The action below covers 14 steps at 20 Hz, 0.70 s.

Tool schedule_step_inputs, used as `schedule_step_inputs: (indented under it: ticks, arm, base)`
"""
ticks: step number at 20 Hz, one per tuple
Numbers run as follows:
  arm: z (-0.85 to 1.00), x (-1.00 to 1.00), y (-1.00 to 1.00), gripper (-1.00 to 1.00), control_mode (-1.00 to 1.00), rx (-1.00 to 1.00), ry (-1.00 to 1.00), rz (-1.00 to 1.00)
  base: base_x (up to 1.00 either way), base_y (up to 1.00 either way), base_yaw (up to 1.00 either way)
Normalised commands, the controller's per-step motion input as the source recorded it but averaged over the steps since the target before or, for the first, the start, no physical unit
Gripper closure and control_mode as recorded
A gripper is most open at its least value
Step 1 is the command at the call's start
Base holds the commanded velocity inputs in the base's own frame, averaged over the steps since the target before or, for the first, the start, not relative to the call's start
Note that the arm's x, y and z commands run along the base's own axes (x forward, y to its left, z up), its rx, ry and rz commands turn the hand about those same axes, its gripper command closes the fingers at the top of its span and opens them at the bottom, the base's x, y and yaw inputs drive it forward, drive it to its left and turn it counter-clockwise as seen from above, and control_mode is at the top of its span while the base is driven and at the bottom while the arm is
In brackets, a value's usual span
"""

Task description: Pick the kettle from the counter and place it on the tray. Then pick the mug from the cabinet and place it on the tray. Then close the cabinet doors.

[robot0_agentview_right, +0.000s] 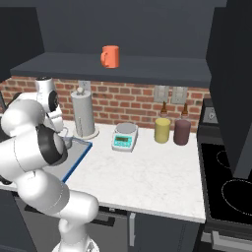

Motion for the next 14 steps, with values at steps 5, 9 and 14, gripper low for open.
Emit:
schedule_step_inputs:
  ticks: [5,9,14]
  arm:
    - [0.19,-0.07,0.00,-1.00,-1.00,0.07,-0.09,0.00]
    - [0.57,-0.48,0.00,-1.00,-1.00,0.04,-0.15,0.00]
    - [0.45,-0.84,-0.03,-1.00,-1.00,0.00,-0.15,0.00]
  base:
    - [0.00,0.00,0.00]
    - [0.00,0.00,0.00]
    - [0.00,0.00,0.00]
